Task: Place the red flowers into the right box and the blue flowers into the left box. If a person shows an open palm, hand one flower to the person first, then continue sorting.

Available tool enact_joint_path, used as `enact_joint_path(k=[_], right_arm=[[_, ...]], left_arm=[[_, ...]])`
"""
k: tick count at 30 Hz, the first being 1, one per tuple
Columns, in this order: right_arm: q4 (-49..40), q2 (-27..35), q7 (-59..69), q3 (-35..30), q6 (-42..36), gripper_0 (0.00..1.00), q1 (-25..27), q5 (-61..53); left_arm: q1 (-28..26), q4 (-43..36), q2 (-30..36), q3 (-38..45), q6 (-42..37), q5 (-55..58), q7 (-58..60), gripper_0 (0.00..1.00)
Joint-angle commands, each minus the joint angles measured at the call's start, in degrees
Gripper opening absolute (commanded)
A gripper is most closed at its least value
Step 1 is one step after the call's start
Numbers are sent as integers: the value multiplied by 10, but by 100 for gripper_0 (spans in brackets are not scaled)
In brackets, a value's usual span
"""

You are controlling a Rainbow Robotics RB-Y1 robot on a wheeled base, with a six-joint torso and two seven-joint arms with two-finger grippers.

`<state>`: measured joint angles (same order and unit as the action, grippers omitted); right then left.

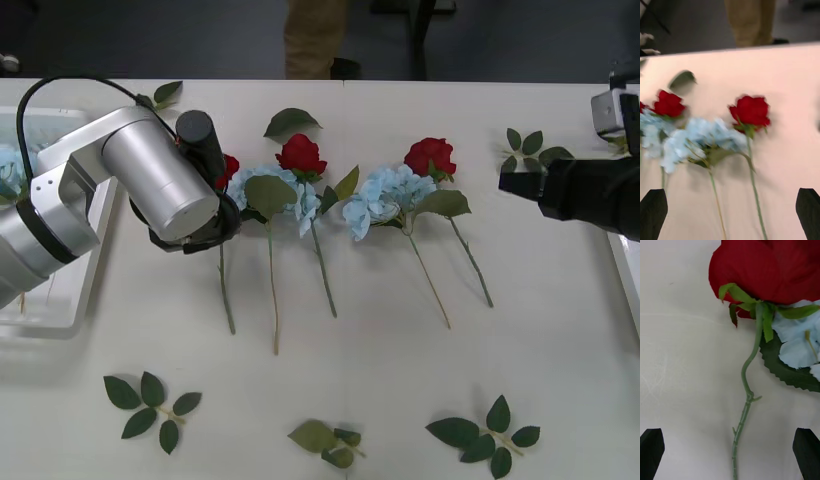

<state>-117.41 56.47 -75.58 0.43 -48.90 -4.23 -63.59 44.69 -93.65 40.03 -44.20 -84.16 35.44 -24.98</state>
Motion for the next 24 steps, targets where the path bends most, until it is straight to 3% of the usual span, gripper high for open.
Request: enact_joint_path(k=[1,7,15,24], right_arm=[[87,8,-90,50,13,100,-32,-11],[229,-35,-162,123,20,99,-119,2],[373,-87,-164,216,64,98,-246,13],[439,-151,-171,227,79,98,-297,37]], left_arm=[[-20,7,-18,-4,9,-22,12,100],[-32,62,-51,-4,53,-66,12,100],[-36,125,-79,-4,107,-100,11,100],[-36,139,-81,-29,121,-120,16,100]])
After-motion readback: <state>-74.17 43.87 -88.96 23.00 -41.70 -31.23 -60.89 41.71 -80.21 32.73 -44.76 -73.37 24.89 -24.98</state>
